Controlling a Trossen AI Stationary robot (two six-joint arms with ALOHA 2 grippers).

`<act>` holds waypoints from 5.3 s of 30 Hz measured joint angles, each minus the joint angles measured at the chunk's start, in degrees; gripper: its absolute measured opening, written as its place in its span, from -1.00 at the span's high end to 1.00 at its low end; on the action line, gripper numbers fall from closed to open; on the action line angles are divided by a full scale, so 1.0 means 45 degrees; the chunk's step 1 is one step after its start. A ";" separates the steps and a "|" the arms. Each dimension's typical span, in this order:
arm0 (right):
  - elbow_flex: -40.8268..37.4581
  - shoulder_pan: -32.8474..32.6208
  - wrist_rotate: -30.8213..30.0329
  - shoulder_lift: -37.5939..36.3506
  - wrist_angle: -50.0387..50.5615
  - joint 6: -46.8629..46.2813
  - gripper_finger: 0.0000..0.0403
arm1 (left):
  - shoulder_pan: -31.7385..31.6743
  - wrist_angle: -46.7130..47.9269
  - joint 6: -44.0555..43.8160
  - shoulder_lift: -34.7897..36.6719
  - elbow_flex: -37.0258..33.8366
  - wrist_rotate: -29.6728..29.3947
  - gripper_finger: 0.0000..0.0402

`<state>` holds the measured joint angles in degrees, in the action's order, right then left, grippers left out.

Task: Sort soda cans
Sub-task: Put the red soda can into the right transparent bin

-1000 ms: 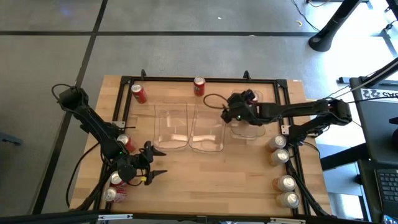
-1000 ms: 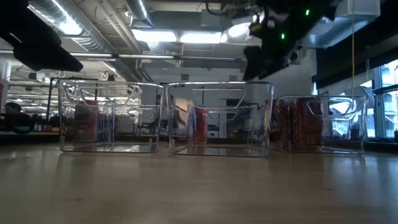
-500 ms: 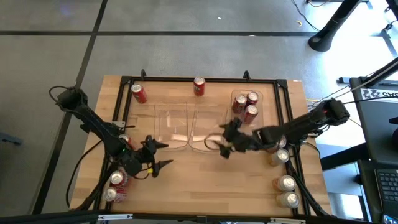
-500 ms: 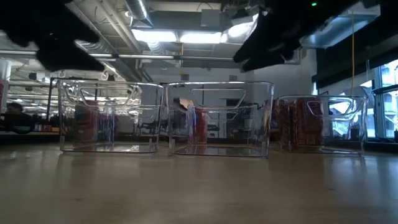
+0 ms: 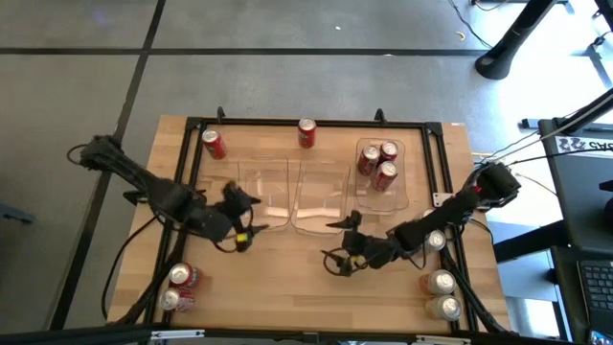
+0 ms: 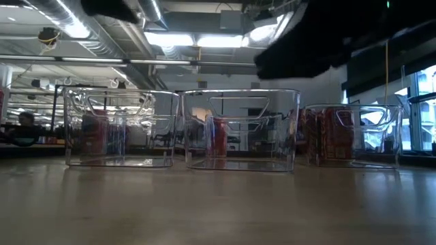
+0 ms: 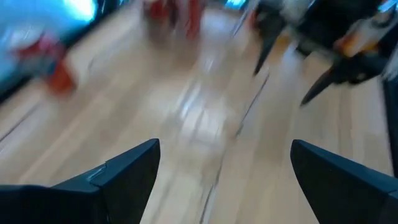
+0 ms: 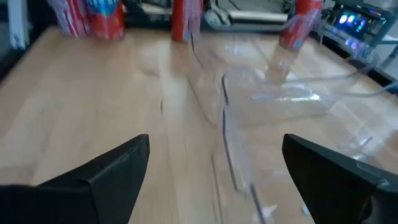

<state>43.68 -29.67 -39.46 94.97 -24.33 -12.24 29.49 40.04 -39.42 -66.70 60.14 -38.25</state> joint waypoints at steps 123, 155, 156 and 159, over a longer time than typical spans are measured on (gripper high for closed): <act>-0.0009 0.0005 0.4123 0.1182 -0.3553 0.0119 -0.82 | 0.7344 0.3393 -1.5620 -0.5891 0.1763 1.1150 -0.46; -0.0009 0.0010 0.4308 0.1177 -0.2531 0.0149 -0.82 | 0.0569 0.2547 -0.4580 -0.6006 0.1822 0.9821 -0.46; -0.0009 0.0010 0.4256 0.1177 -0.2495 0.0148 -0.82 | 0.0463 0.2553 -0.4324 -0.6097 0.1893 0.9823 -0.46; -0.0009 0.0010 0.4249 0.1177 -0.2432 0.0158 -0.82 | 0.0235 0.2715 -0.3618 -0.6528 0.2323 0.9803 -0.46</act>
<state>43.64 -29.63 -20.34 100.27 -35.27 -11.53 30.55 52.26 -55.71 -96.07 70.60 5.87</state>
